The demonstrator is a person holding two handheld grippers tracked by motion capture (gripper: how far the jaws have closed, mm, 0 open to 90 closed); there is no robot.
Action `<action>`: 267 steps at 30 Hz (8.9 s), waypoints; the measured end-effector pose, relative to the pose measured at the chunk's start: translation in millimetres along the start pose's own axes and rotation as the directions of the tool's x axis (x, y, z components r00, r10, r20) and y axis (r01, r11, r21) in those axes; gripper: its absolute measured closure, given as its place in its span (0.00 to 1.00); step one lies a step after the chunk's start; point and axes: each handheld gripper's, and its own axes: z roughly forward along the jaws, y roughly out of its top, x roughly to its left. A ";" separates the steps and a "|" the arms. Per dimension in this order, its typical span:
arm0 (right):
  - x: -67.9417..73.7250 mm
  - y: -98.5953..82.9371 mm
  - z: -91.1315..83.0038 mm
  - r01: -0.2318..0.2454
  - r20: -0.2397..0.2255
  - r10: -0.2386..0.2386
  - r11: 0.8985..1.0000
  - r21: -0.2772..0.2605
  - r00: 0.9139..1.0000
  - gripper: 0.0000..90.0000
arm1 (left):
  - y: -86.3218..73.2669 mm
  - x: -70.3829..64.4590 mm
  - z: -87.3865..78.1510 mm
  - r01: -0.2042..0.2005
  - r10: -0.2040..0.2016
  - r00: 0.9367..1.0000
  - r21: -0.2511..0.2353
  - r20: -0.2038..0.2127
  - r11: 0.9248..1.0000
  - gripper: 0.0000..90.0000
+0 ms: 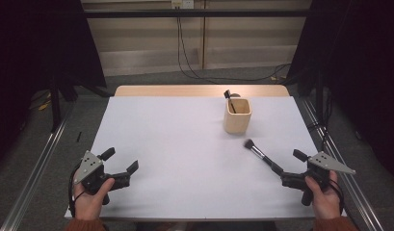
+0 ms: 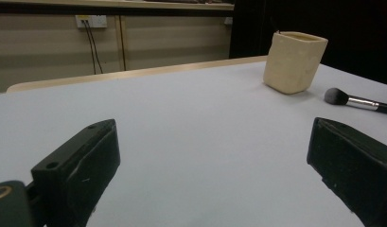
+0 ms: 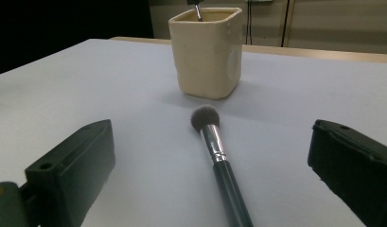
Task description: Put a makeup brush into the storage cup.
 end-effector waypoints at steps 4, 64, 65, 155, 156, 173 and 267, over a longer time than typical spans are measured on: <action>-1.2 4.6 5.4 0.007 -0.001 -0.007 1.000 -0.010 1.000 0.01 | 0.7 -0.1 -1.4 -0.002 0.002 1.000 -0.007 -0.006 1.000 0.04; -17.7 70.3 119.9 0.174 -0.191 -0.085 0.836 0.520 0.978 0.03 | 0.5 1.6 -1.3 -0.008 0.008 1.000 0.003 -0.008 1.000 0.04; -16.9 70.6 121.4 0.178 -0.197 -0.084 0.830 0.529 0.977 0.03 | 0.5 1.2 -1.4 -0.007 0.007 1.000 0.004 -0.008 1.000 0.04; -7.9 64.7 167.6 0.326 -0.273 -0.181 0.431 0.841 0.945 0.79 | 0.2 1.7 3.8 -0.023 0.023 1.000 0.022 -0.017 0.999 0.04; -8.3 65.8 166.5 0.324 -0.271 -0.179 0.438 0.839 0.946 0.79 | 0.2 1.7 3.7 -0.027 0.028 0.999 0.024 -0.015 0.999 0.04; -16.1 77.9 138.5 0.247 -0.212 -0.130 0.616 0.749 0.969 0.79 | -0.1 1.6 3.4 -0.023 0.023 0.999 0.019 -0.023 1.000 0.03; -10.6 118.0 94.7 0.056 -0.214 -0.068 0.997 -0.060 0.974 0.79 | 2.0 -1.2 5.2 -0.044 0.044 0.999 0.011 -0.006 0.999 0.03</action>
